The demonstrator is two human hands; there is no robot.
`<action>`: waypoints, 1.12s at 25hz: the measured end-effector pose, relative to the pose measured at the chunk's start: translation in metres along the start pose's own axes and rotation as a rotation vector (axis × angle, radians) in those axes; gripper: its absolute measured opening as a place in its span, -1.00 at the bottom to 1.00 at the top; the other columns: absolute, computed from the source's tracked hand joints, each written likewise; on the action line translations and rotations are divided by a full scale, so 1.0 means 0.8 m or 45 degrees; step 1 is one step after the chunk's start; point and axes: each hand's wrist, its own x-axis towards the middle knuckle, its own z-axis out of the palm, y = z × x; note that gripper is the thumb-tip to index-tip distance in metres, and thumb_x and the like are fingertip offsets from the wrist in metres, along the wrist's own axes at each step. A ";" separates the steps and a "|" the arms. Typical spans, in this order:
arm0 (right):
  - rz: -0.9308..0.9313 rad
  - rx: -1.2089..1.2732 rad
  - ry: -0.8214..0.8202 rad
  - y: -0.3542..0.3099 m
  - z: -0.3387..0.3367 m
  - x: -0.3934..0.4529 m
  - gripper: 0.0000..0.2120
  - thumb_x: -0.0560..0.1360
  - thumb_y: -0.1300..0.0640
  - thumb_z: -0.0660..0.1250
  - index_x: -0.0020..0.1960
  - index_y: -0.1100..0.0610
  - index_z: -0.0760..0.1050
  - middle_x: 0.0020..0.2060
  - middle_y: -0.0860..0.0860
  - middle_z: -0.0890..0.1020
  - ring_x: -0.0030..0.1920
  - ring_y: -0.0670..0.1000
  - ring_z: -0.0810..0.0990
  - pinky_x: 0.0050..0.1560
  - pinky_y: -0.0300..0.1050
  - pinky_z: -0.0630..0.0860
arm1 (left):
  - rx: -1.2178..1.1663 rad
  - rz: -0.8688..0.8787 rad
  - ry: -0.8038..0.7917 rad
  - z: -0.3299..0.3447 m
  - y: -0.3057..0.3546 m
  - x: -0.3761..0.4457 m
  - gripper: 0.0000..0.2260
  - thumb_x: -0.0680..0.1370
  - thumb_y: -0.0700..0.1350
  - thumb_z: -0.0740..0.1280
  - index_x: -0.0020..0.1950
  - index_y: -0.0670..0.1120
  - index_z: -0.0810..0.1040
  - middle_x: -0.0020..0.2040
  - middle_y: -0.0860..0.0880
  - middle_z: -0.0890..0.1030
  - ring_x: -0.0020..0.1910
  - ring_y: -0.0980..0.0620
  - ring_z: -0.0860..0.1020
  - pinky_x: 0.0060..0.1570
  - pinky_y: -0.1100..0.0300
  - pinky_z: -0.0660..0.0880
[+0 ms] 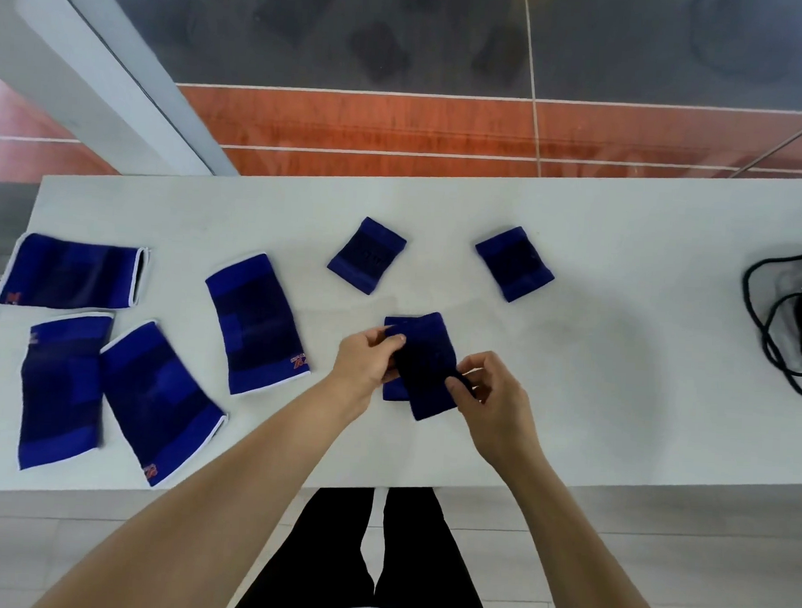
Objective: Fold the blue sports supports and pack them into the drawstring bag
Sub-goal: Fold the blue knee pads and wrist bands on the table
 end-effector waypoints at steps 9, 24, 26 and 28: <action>0.282 -0.019 0.024 0.015 0.060 0.018 -0.91 0.59 0.06 0.33 0.06 -0.03 0.44 -0.17 -0.04 0.66 -0.18 -0.01 0.66 -0.24 -0.05 0.61 | 1.188 0.713 0.086 -0.027 0.018 0.055 -0.81 0.57 -0.06 0.41 0.16 -0.04 0.59 0.07 0.04 0.54 -0.04 0.03 0.57 0.00 0.21 0.54; 0.306 -0.190 0.107 0.026 0.073 0.033 -0.92 0.63 0.04 0.26 0.09 0.02 0.45 -0.17 -0.07 0.64 -0.21 -0.02 0.61 -0.18 -0.02 0.58 | 1.284 0.817 0.167 -0.024 0.002 0.072 -0.89 0.54 -0.17 0.43 0.04 -0.10 0.60 -0.01 -0.02 0.60 -0.12 0.02 0.57 -0.09 0.15 0.54; 0.308 -0.195 0.121 0.028 0.076 0.035 -0.94 0.63 0.07 0.24 0.09 0.02 0.44 -0.18 -0.04 0.66 -0.22 0.02 0.61 -0.20 -0.01 0.58 | 1.291 0.804 0.180 -0.023 0.002 0.071 -0.90 0.53 -0.17 0.44 0.02 -0.11 0.60 -0.02 -0.01 0.60 -0.12 0.02 0.57 -0.11 0.15 0.52; 0.309 -0.186 0.135 0.029 0.079 0.036 -0.95 0.62 0.09 0.22 0.08 0.03 0.41 -0.20 -0.01 0.66 -0.24 0.04 0.59 -0.24 -0.02 0.55 | 1.281 0.793 0.189 -0.023 0.002 0.073 -0.89 0.51 -0.18 0.46 0.00 -0.11 0.59 -0.03 -0.01 0.59 -0.12 0.01 0.57 -0.11 0.14 0.53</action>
